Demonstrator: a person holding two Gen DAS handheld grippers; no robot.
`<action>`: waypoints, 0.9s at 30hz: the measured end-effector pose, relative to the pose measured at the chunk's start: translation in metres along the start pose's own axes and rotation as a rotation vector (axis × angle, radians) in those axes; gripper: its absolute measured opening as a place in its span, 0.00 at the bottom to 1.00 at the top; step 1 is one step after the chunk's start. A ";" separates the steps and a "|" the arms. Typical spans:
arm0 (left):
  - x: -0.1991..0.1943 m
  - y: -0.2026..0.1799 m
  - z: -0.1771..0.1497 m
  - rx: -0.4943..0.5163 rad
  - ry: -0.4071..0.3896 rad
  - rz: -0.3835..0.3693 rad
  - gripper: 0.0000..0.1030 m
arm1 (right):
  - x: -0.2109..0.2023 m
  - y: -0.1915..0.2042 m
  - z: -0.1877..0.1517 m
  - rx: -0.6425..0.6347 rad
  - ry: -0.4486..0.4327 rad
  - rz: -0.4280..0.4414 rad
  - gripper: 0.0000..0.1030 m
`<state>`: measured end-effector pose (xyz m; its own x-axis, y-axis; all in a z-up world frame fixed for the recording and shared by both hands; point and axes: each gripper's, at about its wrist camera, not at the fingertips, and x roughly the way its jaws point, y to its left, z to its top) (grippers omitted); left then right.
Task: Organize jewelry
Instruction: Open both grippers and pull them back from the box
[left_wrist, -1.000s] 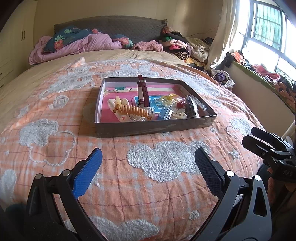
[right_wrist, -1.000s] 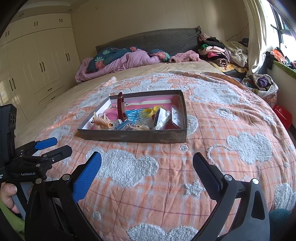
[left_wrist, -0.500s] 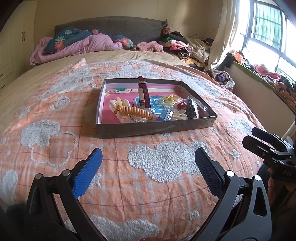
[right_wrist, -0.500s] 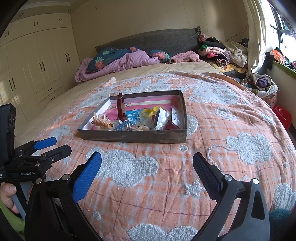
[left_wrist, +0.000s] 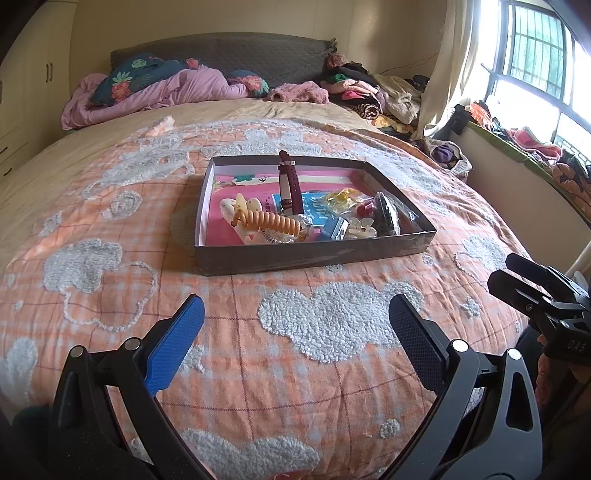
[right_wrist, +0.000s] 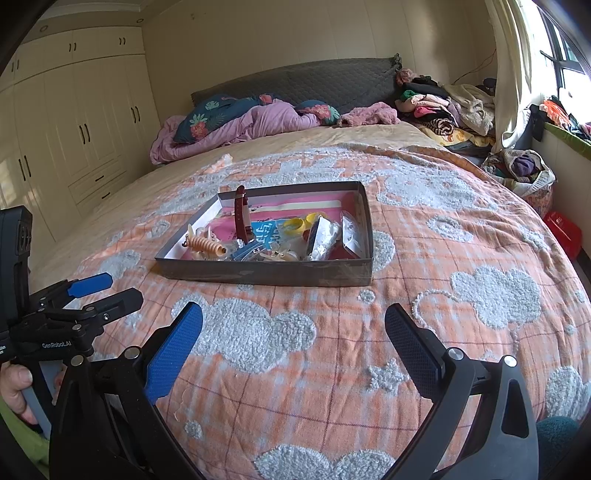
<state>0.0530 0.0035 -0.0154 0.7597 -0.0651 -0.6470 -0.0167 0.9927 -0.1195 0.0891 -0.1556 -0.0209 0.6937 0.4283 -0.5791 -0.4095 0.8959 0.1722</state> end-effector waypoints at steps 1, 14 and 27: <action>0.000 0.000 0.000 0.001 0.001 0.001 0.91 | 0.000 0.000 0.000 0.000 -0.001 -0.001 0.96; 0.001 -0.001 -0.001 0.000 0.004 0.009 0.91 | -0.001 0.000 0.000 -0.002 0.002 0.000 0.96; 0.002 0.001 -0.002 0.003 0.006 0.004 0.91 | 0.000 -0.001 -0.001 -0.003 0.009 -0.001 0.96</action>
<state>0.0528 0.0040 -0.0186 0.7555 -0.0616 -0.6523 -0.0176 0.9933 -0.1142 0.0888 -0.1569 -0.0218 0.6883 0.4267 -0.5867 -0.4111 0.8957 0.1692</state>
